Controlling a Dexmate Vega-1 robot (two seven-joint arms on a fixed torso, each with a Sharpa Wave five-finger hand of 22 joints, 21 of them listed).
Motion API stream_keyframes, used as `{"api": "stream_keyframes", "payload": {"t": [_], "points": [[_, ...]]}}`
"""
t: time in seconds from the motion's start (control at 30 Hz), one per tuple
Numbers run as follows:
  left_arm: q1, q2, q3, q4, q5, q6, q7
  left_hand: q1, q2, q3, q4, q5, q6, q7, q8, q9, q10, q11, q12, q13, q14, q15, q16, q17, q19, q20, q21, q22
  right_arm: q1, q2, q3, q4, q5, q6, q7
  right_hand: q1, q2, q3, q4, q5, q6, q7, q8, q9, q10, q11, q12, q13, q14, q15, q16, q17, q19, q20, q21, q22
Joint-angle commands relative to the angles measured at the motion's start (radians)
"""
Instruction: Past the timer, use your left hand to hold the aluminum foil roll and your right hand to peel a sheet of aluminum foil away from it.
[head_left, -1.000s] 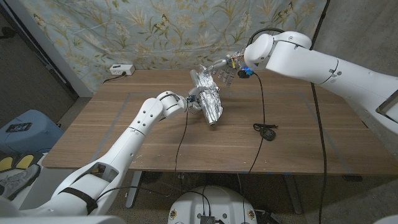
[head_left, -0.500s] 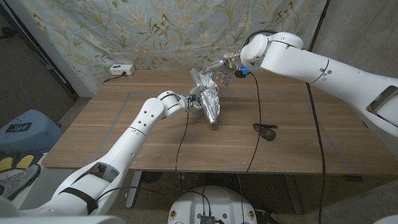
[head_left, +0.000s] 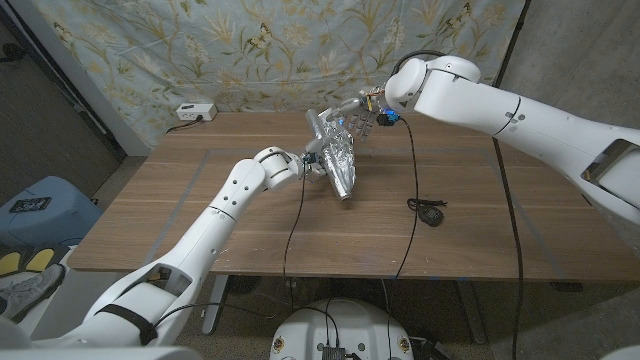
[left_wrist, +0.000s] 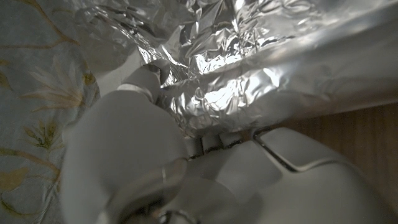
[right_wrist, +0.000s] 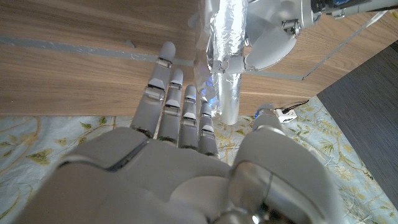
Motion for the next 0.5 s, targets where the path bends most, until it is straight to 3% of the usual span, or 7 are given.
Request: {"api": "stream_keyframes", "payload": {"t": [0.03, 0.2, 0.27, 0.5], "points": [[0.006, 0.0, 0.008, -0.009, 0.005, 0.0, -0.007, 0.028, 0.026, -0.003, 0.006, 0.009, 0.003, 0.001, 0.002, 0.003, 0.006, -0.004, -0.001, 0.003, 0.002, -0.002, 0.004, 0.006, -0.003, -0.007, 0.007, 0.003, 0.006, -0.022, -0.001, -0.003, -0.016, -0.016, 0.019, 0.011, 0.0, 0.006, -0.001, 0.0, 0.012, 0.065, 0.003, 0.004, 0.006, 0.003, 0.007, 0.004, 0.005, -0.002, 0.005, 0.0, 0.001, 0.001, -0.005, 0.002], [0.004, 0.001, 0.011, -0.009, 0.009, 0.0, -0.009, 0.029, 0.025, -0.005, 0.007, 0.01, 0.003, -0.001, 0.002, 0.003, 0.005, -0.004, -0.002, 0.003, 0.002, -0.003, 0.004, 0.008, -0.003, -0.006, 0.009, 0.003, 0.026, -0.035, -0.003, -0.008, -0.01, -0.027, 0.052, 0.003, -0.022, -0.004, 0.0, -0.003, 0.008, 0.065, 0.0, 0.004, 0.001, 0.002, 0.004, 0.005, -0.007, 0.005, -0.005, -0.003, -0.002, 0.013, -0.006, 0.002], [0.002, 0.0, 0.012, -0.006, 0.008, 0.001, -0.012, 0.03, 0.025, -0.005, 0.006, 0.011, 0.003, -0.001, 0.002, 0.004, 0.004, -0.007, -0.004, 0.002, 0.002, -0.004, 0.003, 0.008, -0.003, -0.006, 0.01, 0.003, 0.031, -0.039, -0.002, -0.008, -0.006, -0.032, 0.061, -0.018, -0.042, -0.021, 0.01, 0.0, -0.012, 0.066, -0.007, 0.004, -0.019, 0.003, -0.005, 0.007, -0.024, 0.01, -0.015, -0.003, -0.011, 0.025, -0.006, 0.002], [-0.002, -0.001, 0.016, -0.001, 0.009, 0.007, -0.019, 0.028, 0.025, -0.006, 0.01, 0.013, 0.002, 0.001, 0.001, 0.003, 0.002, -0.006, -0.005, 0.003, -0.002, 0.0, -0.001, 0.009, -0.006, -0.006, 0.011, 0.002, 0.039, -0.058, 0.003, -0.024, 0.006, -0.046, 0.079, -0.029, -0.059, -0.049, 0.015, 0.022, -0.029, 0.066, -0.003, 0.008, -0.038, 0.004, -0.008, 0.012, -0.042, 0.019, -0.017, 0.003, -0.022, 0.044, -0.006, 0.002]]}}
